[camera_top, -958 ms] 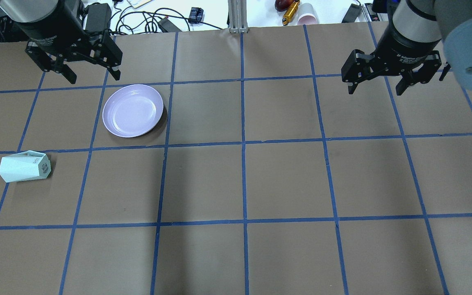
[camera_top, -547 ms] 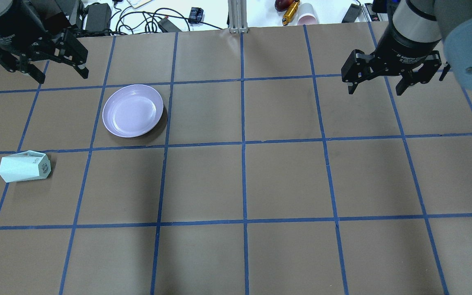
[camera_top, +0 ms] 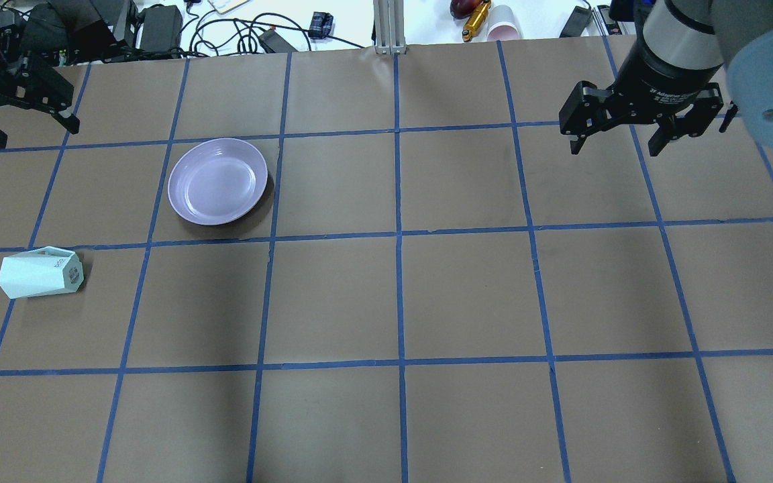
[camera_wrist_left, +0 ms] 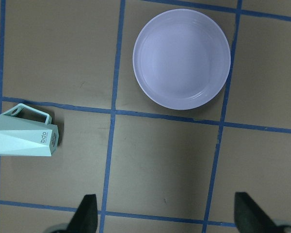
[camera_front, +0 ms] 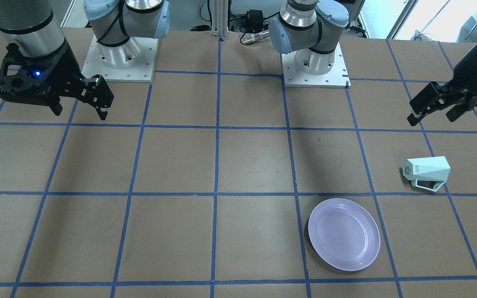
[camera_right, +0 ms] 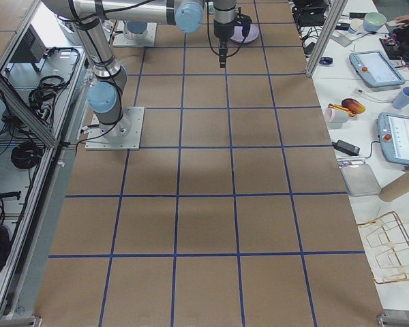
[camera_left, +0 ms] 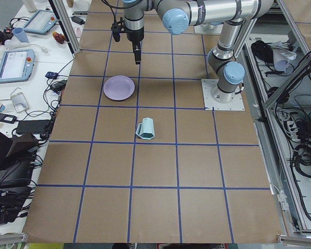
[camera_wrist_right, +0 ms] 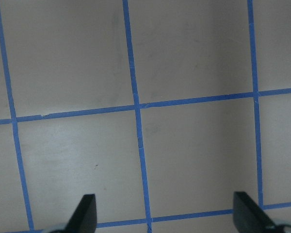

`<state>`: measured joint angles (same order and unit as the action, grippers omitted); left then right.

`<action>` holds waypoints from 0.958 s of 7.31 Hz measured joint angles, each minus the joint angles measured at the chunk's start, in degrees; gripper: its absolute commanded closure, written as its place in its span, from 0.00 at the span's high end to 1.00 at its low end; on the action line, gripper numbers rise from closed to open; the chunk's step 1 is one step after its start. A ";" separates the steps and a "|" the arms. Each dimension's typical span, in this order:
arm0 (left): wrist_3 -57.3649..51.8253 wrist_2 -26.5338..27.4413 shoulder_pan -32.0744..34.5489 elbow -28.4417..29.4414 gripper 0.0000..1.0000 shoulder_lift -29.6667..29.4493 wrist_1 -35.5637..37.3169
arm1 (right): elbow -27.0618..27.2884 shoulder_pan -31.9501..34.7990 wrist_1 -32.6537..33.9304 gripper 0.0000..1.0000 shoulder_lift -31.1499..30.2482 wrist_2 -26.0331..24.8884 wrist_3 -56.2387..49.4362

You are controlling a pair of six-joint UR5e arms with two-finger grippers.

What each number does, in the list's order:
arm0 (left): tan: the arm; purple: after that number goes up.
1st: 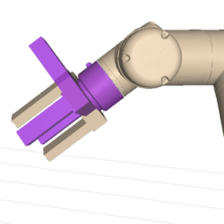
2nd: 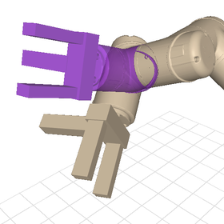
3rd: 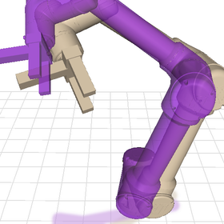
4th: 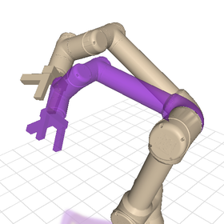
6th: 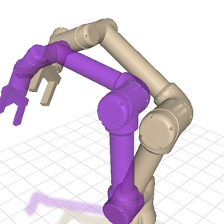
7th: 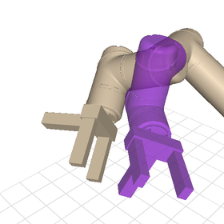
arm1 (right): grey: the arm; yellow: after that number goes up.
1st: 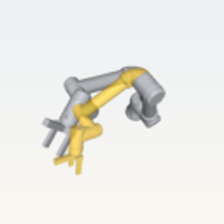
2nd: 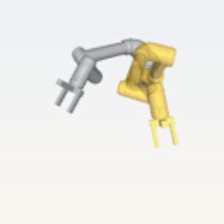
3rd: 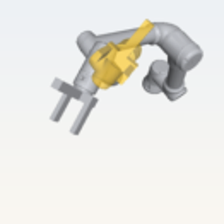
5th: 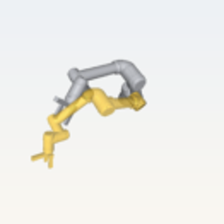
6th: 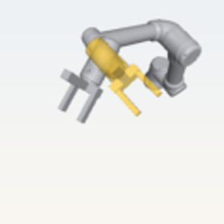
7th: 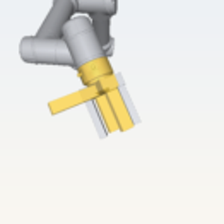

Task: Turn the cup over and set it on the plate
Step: 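Move the left gripper outward past the plate toward the mint mug, then lower the left gripper down over the mint mug lying on its side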

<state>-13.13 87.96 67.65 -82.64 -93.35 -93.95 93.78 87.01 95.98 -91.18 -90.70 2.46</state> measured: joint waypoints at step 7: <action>-29.85 -0.61 -16.11 -0.40 1.00 -1.70 -2.57 | 0.00 0.00 0.00 1.00 -0.05 0.00 0.00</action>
<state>-42.97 87.34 51.54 -83.04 -95.05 -96.51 93.78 87.01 95.98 -91.23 -90.70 2.46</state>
